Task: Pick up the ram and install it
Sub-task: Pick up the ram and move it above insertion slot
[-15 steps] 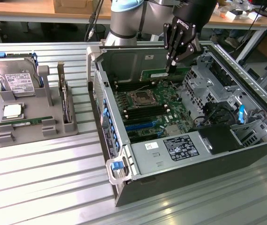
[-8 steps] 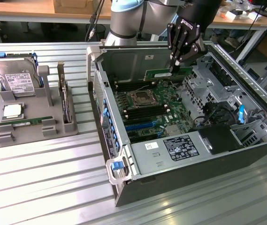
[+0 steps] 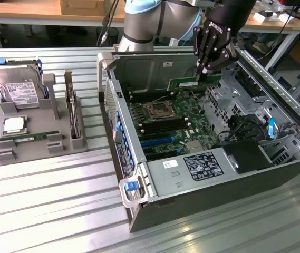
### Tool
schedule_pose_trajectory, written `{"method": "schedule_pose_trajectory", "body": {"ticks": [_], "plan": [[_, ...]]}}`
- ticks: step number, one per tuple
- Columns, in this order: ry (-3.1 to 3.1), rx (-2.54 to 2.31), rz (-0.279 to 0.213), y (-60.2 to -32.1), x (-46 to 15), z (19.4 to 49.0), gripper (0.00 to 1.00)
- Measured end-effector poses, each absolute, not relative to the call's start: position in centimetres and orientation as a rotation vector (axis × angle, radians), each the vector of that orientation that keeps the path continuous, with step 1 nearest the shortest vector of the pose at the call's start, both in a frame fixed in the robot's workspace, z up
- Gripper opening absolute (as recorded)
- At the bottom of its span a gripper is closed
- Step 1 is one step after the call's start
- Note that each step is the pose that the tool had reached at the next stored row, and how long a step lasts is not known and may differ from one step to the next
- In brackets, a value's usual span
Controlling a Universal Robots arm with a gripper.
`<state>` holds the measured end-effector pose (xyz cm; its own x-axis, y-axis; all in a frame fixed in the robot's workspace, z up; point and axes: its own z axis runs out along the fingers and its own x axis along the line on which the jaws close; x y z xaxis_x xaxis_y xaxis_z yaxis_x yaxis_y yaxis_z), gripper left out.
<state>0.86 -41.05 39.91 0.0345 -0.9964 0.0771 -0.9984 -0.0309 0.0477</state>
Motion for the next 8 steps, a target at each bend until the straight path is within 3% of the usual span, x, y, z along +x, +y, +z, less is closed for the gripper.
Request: {"method": "schedule_pose_trajectory", "body": {"ticks": [8], "plan": [[-2.121, 2.192, 0.038, -41.05, 1.93, 39.91, 0.13]]}}
